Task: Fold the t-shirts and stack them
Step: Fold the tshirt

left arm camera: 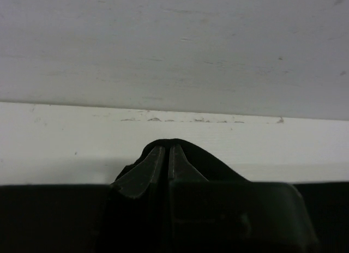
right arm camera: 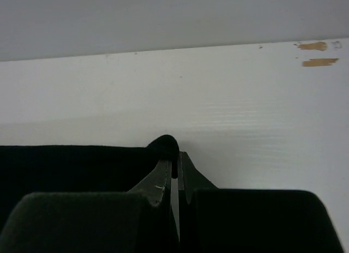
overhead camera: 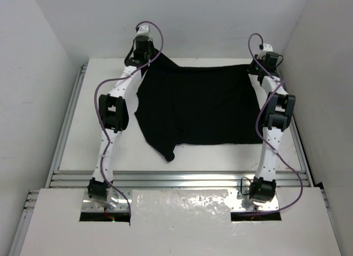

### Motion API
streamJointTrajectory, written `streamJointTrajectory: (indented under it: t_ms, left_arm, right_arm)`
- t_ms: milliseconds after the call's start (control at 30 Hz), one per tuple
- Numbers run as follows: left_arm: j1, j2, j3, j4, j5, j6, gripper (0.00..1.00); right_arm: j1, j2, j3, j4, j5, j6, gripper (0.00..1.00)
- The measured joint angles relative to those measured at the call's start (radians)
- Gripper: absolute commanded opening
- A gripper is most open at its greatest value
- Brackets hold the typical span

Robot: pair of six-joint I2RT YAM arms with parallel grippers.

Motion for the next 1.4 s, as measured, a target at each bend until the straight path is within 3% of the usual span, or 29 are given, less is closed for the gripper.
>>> streamJointTrajectory:
  t_ms: [333,533,767,1133,1400]
  left_arm:
    - [-0.006,-0.108,-0.094,-0.06,0.105,0.004,0.0]
    - [-0.033,-0.249,-0.219,-0.149,0.048,-0.017,0.0]
    - [-0.068,-0.373,-0.344,-0.222,0.009,-0.059,0.0]
    - [-0.074,-0.38,-0.416,-0.447,-0.034,-0.177,0.0]
    - [-0.074,-0.504,-0.622,-0.521,-0.057,-0.278,0.0]
  right_arm:
    - [-0.032,-0.044,-0.106,0.044,-0.138,0.006,0.0]
    - [-0.028,-0.22,-0.33,0.061,-0.179,0.023,0.0]
    - [-0.029,-0.35,-0.43,0.058,-0.179,-0.016,0.0]
    - [-0.07,-0.372,-0.566,-0.025,-0.162,-0.065,0.0]
    - [-0.091,-0.423,-0.632,-0.051,-0.164,-0.074,0.04]
